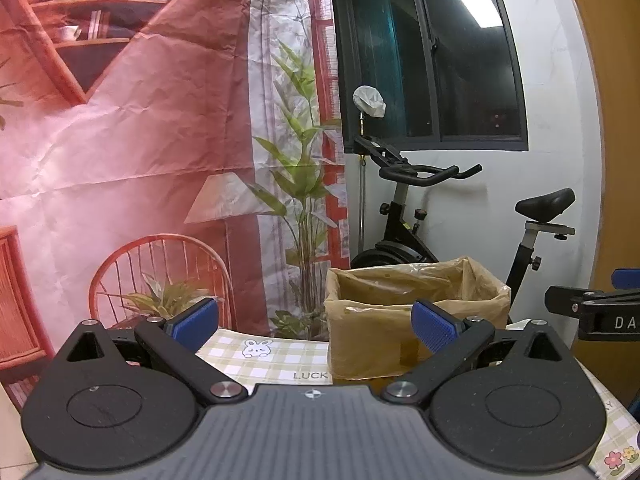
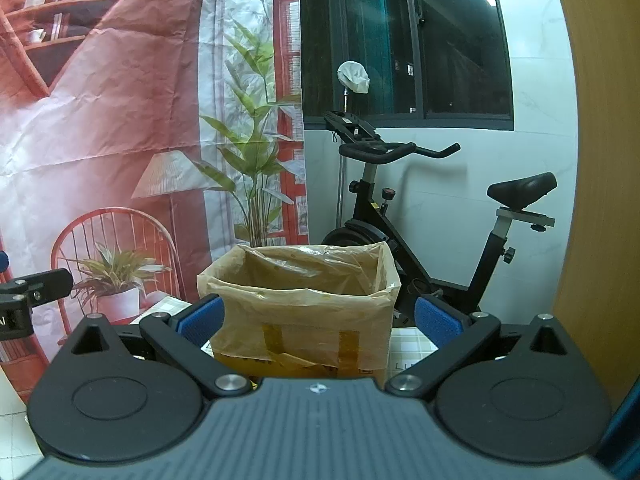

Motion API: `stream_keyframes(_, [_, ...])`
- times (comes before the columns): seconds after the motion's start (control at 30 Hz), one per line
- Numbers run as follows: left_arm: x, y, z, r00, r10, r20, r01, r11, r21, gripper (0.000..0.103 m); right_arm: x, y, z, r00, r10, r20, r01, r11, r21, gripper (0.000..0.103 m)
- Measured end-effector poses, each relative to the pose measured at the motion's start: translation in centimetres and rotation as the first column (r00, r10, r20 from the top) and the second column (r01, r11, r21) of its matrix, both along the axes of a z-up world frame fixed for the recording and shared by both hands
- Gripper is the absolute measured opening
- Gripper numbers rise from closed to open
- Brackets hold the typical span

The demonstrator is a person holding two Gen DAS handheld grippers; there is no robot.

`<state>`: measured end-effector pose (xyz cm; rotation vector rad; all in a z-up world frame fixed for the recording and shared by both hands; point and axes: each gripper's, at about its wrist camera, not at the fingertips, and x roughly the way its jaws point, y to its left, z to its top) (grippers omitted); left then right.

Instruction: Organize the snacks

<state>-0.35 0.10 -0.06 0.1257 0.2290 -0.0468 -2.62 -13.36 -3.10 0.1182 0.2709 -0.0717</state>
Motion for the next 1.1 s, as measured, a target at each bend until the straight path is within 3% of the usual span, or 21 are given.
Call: stream_keyframes(1.1, [-0.4, 0.19, 0.34, 1.0, -0.004, 0.014, 0.005, 0.999, -0.034, 0.103, -0.24, 0.07, 0.08, 1.0, -0.026, 0.016, 0.026, 1.0, -0.009, 0.103])
